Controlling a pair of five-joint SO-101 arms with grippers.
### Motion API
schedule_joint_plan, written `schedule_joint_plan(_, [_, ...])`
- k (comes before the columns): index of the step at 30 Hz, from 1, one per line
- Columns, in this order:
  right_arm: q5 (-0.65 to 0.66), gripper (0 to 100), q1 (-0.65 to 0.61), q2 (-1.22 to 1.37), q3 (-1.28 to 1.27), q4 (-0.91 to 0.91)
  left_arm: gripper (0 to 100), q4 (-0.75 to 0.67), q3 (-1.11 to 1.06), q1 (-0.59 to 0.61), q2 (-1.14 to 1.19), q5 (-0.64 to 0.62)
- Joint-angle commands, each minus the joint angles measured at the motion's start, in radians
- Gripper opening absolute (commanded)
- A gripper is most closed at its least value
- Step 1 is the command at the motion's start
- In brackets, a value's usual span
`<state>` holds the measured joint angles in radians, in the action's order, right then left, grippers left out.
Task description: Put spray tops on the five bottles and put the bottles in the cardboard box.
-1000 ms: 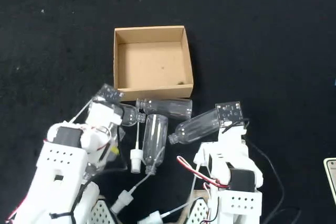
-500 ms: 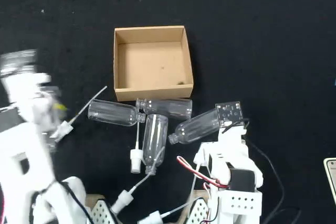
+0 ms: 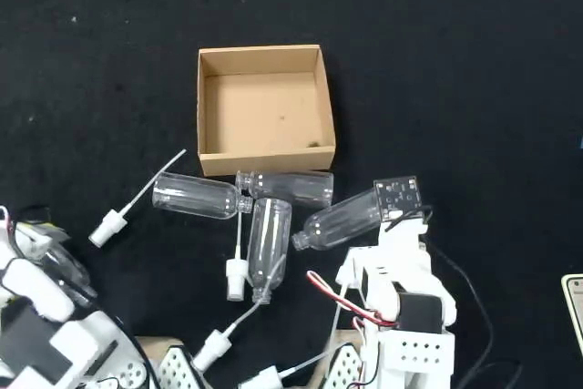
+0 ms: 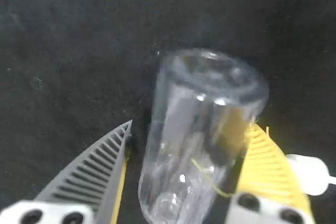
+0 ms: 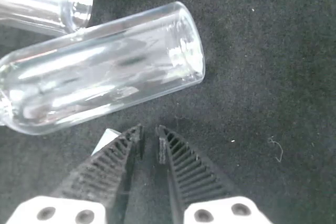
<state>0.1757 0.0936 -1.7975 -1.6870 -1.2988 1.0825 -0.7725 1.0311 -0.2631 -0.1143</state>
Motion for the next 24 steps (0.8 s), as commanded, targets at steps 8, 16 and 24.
schedule_joint_plan(8, [0.0, 1.1, -0.009, -0.097, 0.004, -0.006, 31, 0.141, 0.463, 0.004, 0.103, 0.173])
schedule_joint_plan(16, [-0.002, 1.1, -0.009, -0.097, 0.004, -0.006, 31, 0.075, 0.481, 0.044, 0.344, 0.381])
schedule_joint_plan(24, [-0.002, 1.1, -0.009, -0.097, 0.004, -0.006, 31, 0.064, 0.608, 0.226, 0.394, 0.577])
